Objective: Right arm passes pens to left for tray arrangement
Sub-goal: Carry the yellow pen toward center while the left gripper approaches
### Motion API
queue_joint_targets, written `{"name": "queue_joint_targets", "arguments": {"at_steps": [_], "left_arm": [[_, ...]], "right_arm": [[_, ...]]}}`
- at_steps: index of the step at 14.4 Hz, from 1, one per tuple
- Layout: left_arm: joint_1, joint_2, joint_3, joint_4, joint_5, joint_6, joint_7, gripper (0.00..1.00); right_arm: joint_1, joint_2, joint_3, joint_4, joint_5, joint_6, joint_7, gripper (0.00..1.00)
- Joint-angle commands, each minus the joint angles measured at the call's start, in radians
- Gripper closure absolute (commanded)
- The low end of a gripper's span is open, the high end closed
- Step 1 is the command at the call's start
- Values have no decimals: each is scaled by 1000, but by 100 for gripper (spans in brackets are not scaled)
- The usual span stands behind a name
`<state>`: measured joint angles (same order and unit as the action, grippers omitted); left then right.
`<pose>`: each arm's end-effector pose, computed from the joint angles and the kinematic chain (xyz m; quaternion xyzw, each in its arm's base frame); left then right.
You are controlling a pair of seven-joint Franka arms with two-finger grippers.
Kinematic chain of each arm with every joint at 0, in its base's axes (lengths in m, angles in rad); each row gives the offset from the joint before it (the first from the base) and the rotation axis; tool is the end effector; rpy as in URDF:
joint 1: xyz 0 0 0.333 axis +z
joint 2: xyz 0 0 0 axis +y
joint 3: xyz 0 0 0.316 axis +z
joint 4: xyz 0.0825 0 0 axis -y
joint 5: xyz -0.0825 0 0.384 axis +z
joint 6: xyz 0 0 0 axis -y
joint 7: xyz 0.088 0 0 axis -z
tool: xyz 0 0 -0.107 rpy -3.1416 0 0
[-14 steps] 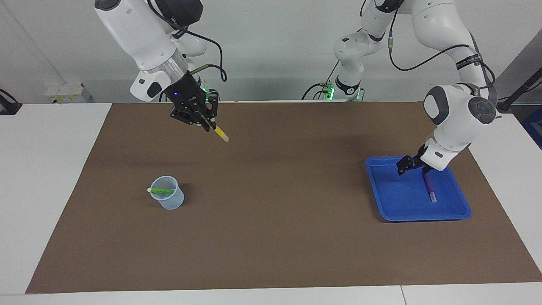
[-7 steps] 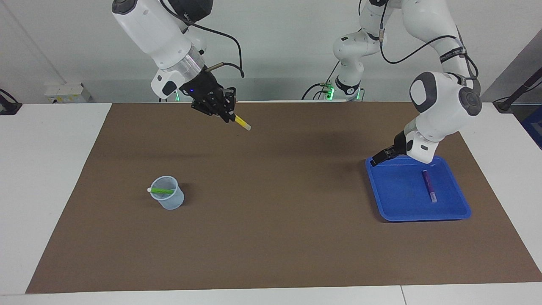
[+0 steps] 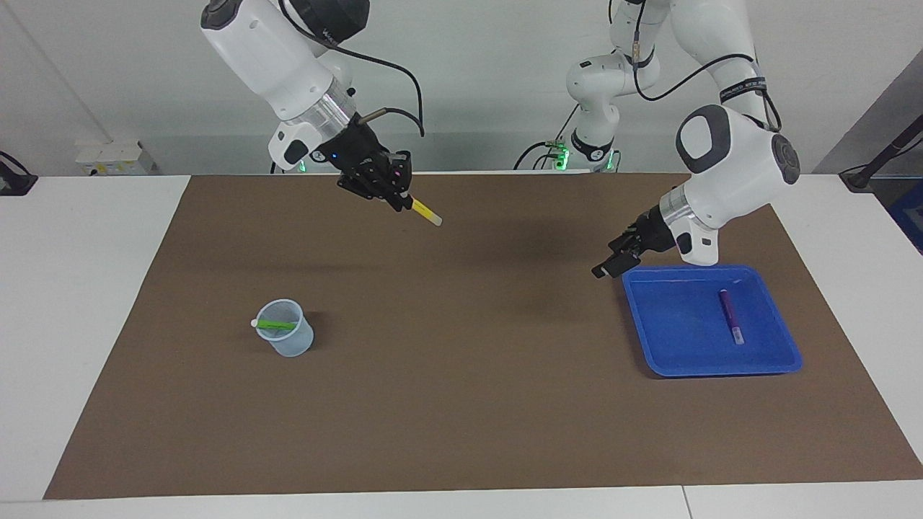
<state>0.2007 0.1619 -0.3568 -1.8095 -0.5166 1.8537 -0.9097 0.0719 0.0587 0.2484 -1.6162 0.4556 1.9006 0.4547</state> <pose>0.5841 -0.1213 0.4586 0.8596 0.4315 -0.1826 0.2038 0.5621 0.2157 0.6101 -0.9607 0.1142 -0.0161 0.2523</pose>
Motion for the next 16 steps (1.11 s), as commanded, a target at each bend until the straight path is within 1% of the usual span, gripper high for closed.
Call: {"name": "queue_joint_targets", "arguments": {"at_steps": [1,2,3,5,7,9,11,14,16], "left_arm": [[-12,-19,-5,4,-161,-2,-257,1],[-15,-18,-10,16,-215,14,-364,1],[-17,-16,-14,24,-242,42,-458,1],[-15,-15,-56,33,-255,85,-585,1],[-15,-12,-65,39,-270,105,-639,1],[-17,-15,-77,39,-312,114,-647,1],[-15,-15,-117,58,-313,142,-725,1],[-17,-18,-186,61,-313,182,-814,1],[-27,-19,-195,58,-313,188,-859,1]], "right_arm": [[19,-49,3,-80,28,72,51,100],[26,-53,3,-88,28,83,73,100],[49,-54,3,-93,28,93,105,100],[71,-63,3,-109,28,133,157,100],[89,-63,3,-110,28,140,183,100],[115,-62,3,-111,28,147,221,100],[129,-63,3,-123,28,195,249,100],[140,-63,3,-133,28,209,252,100],[141,-63,3,-133,28,209,254,100]]}}
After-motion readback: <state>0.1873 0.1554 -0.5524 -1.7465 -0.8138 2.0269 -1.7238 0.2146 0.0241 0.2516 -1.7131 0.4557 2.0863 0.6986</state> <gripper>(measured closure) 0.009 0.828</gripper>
